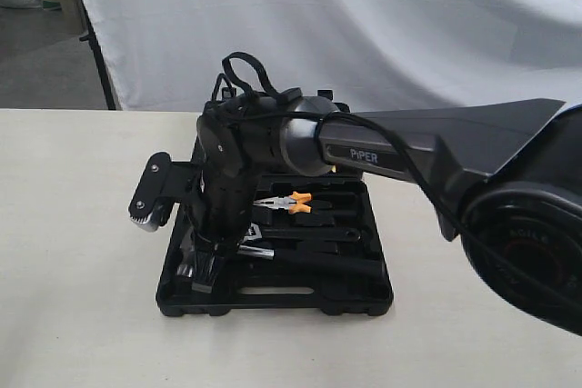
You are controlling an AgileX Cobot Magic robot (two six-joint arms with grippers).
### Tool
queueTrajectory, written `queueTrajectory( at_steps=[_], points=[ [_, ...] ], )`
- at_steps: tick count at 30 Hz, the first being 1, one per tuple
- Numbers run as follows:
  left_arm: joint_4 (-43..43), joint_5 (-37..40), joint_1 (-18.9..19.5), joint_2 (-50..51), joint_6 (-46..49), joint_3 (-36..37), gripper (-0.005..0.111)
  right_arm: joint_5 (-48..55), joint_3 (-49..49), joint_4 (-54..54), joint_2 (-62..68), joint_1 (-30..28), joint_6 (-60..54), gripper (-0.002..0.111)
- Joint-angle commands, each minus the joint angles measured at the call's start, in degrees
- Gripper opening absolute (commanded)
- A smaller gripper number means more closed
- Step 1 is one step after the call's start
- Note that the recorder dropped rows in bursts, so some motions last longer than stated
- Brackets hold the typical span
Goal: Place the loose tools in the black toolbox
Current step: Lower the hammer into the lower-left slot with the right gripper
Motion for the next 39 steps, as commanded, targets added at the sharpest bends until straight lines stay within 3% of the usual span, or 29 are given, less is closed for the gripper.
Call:
queueTrajectory(
  at_steps=[1, 15, 16, 21, 23, 39],
  points=[
    [0.3, -0.4, 1.5, -0.2, -0.3, -0.2, 0.001, -0.7, -0.2, -0.2, -0.2, 1.0, -2.7, 0.000],
    [0.3, -0.4, 1.5, -0.2, -0.3, -0.2, 0.001, -0.9, -0.2, -0.2, -0.2, 1.5, -3.0, 0.000],
    [0.3, -0.4, 1.5, -0.2, -0.3, -0.2, 0.001, -0.8, -0.2, -0.2, -0.2, 1.5, -3.0, 0.005],
    [0.3, -0.4, 1.5, -0.2, -0.3, -0.2, 0.001, -0.2, -0.2, 0.0, -0.2, 1.5, -2.9, 0.065],
    [0.3, -0.4, 1.5, -0.2, -0.3, -0.2, 0.001, -0.2, -0.2, 1.0, -0.2, 1.5, -2.9, 0.072],
    [0.3, -0.4, 1.5, -0.2, -0.3, -0.2, 0.001, 2.6, -0.2, 1.4, -1.5, 1.5, -2.9, 0.073]
  ],
)
